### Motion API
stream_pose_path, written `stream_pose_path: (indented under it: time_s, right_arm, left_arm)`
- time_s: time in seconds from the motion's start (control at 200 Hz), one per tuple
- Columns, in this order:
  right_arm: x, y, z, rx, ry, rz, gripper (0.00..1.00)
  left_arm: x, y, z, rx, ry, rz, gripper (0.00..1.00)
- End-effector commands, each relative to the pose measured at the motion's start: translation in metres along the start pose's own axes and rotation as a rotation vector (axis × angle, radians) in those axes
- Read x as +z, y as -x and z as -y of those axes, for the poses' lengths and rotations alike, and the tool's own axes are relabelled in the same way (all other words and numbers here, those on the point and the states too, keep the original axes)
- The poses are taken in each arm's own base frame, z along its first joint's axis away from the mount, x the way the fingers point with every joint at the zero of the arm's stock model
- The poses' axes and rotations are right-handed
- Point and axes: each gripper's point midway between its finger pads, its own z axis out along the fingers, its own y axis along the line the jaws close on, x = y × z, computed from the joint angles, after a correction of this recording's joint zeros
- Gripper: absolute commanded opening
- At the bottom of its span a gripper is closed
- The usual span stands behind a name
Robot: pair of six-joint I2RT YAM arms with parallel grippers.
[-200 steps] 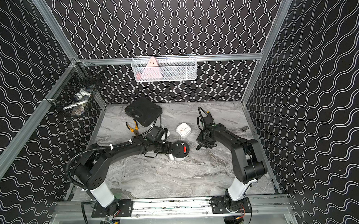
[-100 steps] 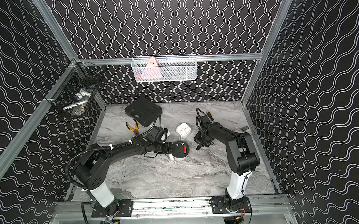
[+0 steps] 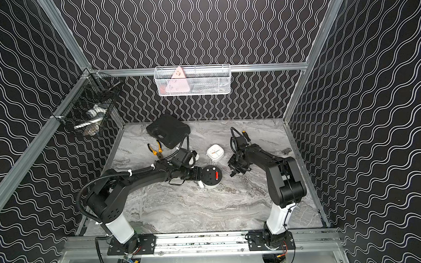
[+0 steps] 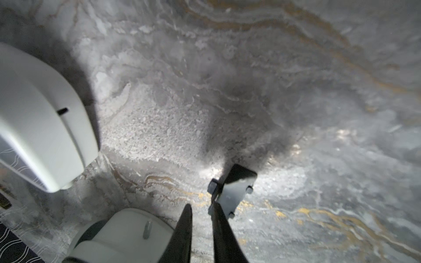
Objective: Insert the battery into the alarm
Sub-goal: Pick up the cover from the center of the board.
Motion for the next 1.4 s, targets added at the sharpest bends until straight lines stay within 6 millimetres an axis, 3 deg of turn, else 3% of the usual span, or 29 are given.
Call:
stream_pose_path:
  time_s: [0.0, 0.55, 0.695, 0.946, 1.076, 1.391]
  right_arm:
    - [-0.001, 0.000, 0.008, 0.014, -0.036, 0.012, 0.19]
    - [0.022, -0.006, 0.016, 0.016, -0.075, -0.049, 0.15]
    - [0.023, -0.008, 0.017, 0.019, -0.074, -0.057, 0.08]
    - [0.008, -0.009, 0.006, 0.011, -0.021, -0.047, 0.03]
    - [-0.005, -0.008, -0.001, -0.002, 0.018, -0.032, 0.03]
    - [-0.041, -0.007, -0.020, -0.021, 0.126, 0.002, 0.02]
  left_arm:
    - [-0.001, -0.044, -0.039, -0.031, 0.166, -0.155, 0.55]
    - [-0.003, -0.044, -0.038, -0.029, 0.162, -0.153, 0.54]
    - [-0.005, -0.043, -0.038, -0.027, 0.164, -0.148, 0.54]
    - [-0.010, -0.040, -0.034, -0.032, 0.161, -0.136, 0.55]
    - [-0.018, -0.031, -0.027, -0.042, 0.146, -0.105, 0.61]
    - [-0.074, 0.008, 0.005, -0.024, 0.104, 0.048, 0.78]
